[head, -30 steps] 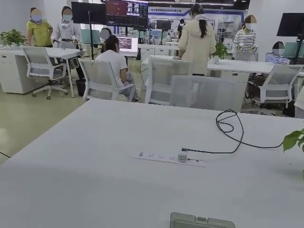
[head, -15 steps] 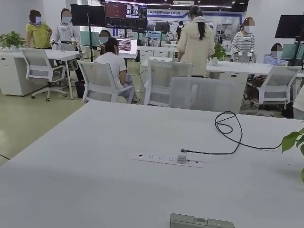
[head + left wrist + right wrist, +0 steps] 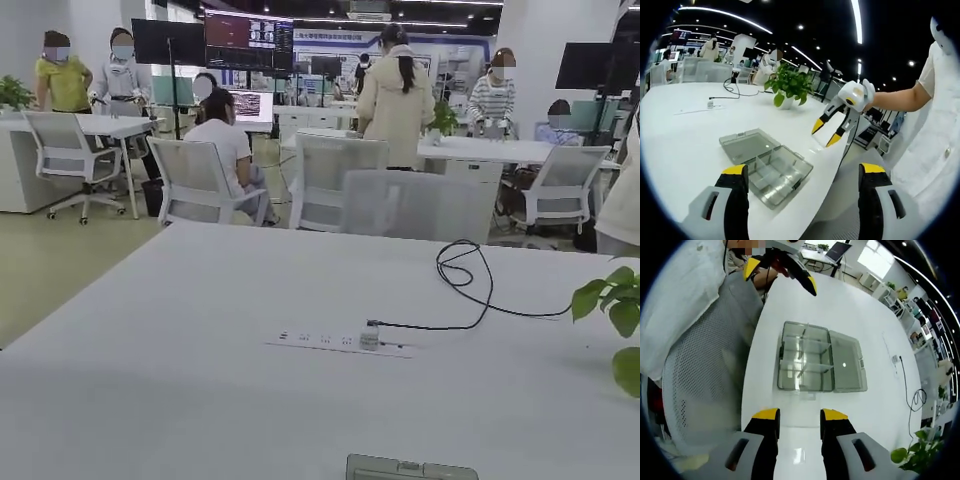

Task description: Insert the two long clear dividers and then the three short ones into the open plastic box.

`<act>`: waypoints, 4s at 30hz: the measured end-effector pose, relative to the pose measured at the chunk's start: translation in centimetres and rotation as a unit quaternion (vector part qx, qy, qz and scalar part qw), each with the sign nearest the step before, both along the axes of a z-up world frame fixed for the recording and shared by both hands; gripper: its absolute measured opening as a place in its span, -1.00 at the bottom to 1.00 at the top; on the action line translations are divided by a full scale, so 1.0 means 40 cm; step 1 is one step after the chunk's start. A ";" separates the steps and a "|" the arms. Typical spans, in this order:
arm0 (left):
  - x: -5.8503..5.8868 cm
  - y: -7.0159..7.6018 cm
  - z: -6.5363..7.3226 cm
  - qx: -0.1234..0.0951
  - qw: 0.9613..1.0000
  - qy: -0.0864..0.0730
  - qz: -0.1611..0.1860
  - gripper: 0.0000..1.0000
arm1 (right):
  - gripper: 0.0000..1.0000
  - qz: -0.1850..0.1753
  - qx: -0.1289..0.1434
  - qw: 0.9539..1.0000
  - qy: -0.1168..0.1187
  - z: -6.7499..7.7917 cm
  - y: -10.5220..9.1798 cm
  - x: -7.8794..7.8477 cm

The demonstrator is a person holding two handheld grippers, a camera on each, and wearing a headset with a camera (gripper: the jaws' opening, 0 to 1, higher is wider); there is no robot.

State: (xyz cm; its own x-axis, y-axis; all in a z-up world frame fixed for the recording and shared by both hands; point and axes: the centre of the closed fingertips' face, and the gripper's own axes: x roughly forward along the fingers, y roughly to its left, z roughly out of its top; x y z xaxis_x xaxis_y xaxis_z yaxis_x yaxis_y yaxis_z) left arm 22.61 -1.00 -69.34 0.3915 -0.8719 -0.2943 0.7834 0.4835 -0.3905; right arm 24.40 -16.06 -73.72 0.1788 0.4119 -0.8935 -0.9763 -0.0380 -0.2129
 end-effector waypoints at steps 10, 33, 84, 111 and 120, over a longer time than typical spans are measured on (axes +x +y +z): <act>0.008 -0.087 0.055 -0.061 0.997 0.053 -0.001 0.63 | -0.34 0.005 0.041 0.999 -0.031 0.106 0.109 -0.037; -0.006 -0.179 0.071 -0.137 0.968 0.211 -0.001 -0.62 | -0.34 0.029 0.051 0.996 -0.072 0.179 0.203 -0.074; -0.106 -0.187 0.101 -0.019 0.983 -0.083 -0.165 -1.00 | -0.68 0.024 0.140 0.981 0.133 0.260 0.209 -0.136; -0.145 -0.184 0.120 -0.017 0.972 -0.130 -0.194 -1.00 | -0.94 0.069 0.132 0.969 0.199 0.243 0.216 -0.197; -0.145 -0.181 0.116 -0.018 0.973 -0.125 -0.191 -0.98 | -0.94 0.069 0.126 0.971 0.192 0.238 0.219 -0.193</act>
State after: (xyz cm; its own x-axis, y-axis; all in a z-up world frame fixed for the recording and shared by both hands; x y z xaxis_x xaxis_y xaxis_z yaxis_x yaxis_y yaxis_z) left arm 16.81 -8.24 -64.71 0.0916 -0.9760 -0.1977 0.9762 0.1272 -0.1759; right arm 16.69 -7.29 -64.20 -0.2196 0.6231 -0.7507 -0.9750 -0.1675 0.1461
